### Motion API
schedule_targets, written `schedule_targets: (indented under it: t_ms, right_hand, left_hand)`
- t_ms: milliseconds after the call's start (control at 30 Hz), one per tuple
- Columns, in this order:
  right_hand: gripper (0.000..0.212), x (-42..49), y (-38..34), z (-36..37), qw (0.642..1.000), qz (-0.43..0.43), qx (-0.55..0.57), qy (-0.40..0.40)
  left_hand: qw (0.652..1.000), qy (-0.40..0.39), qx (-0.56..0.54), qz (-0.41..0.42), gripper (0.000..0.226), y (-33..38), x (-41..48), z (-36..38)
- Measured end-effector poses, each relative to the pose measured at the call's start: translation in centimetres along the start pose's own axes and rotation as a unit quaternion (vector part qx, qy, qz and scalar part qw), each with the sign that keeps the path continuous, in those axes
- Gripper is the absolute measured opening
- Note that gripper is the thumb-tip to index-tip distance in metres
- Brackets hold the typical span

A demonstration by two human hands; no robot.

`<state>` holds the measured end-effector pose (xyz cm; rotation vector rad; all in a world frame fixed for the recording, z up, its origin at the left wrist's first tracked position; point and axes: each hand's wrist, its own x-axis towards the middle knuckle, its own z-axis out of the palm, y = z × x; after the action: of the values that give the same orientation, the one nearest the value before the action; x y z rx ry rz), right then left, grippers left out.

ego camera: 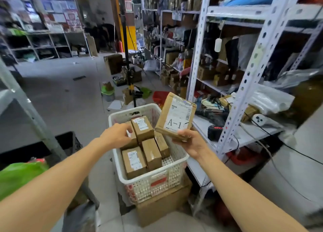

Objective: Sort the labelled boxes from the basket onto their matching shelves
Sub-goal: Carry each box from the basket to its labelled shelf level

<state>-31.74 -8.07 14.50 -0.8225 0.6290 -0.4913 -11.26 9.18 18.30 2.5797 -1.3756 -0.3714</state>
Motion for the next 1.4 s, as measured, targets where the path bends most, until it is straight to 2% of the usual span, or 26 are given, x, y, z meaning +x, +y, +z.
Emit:
schedule_targets:
  t_ms: [33, 67, 167, 267, 333, 367, 467, 500, 533, 600, 667, 733, 900, 1133, 1300, 1400]
  right_hand:
    - [0.062, -0.9, 0.1, -0.8, 1.000, 0.010, -0.017, -0.004]
    - [0.070, -2.2, 0.1, -1.7, 1.000, 0.006, -0.027, -0.010]
    - [0.041, -5.2, -0.4, -3.6, 0.999, -0.051, -0.009, -0.012]
    - [0.042, -9.5, -2.2, -6.5, 0.992, -0.127, -0.023, 0.012]
    - [0.031, -12.2, -3.2, -9.2, 0.982, -0.161, -0.082, 0.047]
    - [0.033, -13.5, -3.8, -10.8, 0.977, -0.169, -0.112, 0.072]
    - [0.075, -17.8, -5.5, -15.7, 0.961, -0.205, -0.128, 0.135]
    - [0.083, -19.3, -6.1, -17.3, 0.954, -0.229, -0.122, 0.148]
    - [0.085, -20.7, -6.6, -18.8, 0.944, -0.257, -0.120, 0.166]
    - [0.075, -24.0, -7.9, -21.7, 0.920, -0.304, -0.113, 0.221]
    - [0.066, -27.6, -9.2, -24.5, 0.898, -0.324, -0.114, 0.274]
    - [0.068, -31.3, -10.4, -27.1, 0.874, -0.345, -0.115, 0.323]
    - [0.072, -41.8, -12.7, -31.3, 0.783, -0.410, -0.118, 0.452]
    - [0.056, -53.8, -14.7, -30.9, 0.599, -0.414, -0.172, 0.663]
    - [0.063, -58.9, -14.8, -29.7, 0.501, -0.427, -0.133, 0.740]
    - [0.061, -59.9, -14.3, -29.5, 0.442, -0.392, -0.138, 0.795]
  left_hand:
    - [1.000, 0.000, 0.005, 0.000, 0.029, 0.7, -1.0, 0.4]
    - [1.000, -0.001, 0.009, 0.003, 0.029, 1.5, -2.1, 1.0]
    - [1.000, -0.009, 0.018, -0.002, 0.033, 2.9, -3.7, 2.0]
    - [0.999, -0.011, 0.043, 0.019, 0.031, 6.2, -4.5, 3.3]
    - [0.997, -0.011, 0.061, 0.053, 0.021, 9.5, -4.6, 4.0]
    - [0.995, -0.014, 0.065, 0.073, 0.019, 11.5, -4.6, 4.4]
    - [0.986, -0.032, 0.072, 0.147, 0.032, 18.1, -3.8, 6.0]
    - [0.982, -0.043, 0.068, 0.172, 0.033, 20.6, -3.5, 6.6]
    - [0.976, -0.057, 0.063, 0.199, 0.033, 23.1, -3.2, 7.1]
    - [0.959, -0.082, 0.059, 0.264, 0.030, 28.7, -3.2, 8.2]
    - [0.937, -0.091, 0.059, 0.332, 0.031, 34.3, -3.2, 9.3]
    - [0.912, -0.093, 0.062, 0.394, 0.031, 39.8, -3.3, 10.4]
    - [0.838, -0.135, 0.027, 0.528, 0.031, 53.8, -5.4, 13.3]
    - [0.716, -0.194, -0.027, 0.670, 0.025, 69.6, -12.3, 15.1]
    - [0.619, -0.203, -0.045, 0.758, 0.024, 76.0, -17.5, 15.2]
    - [0.568, -0.213, -0.045, 0.794, 0.025, 78.2, -19.9, 15.5]
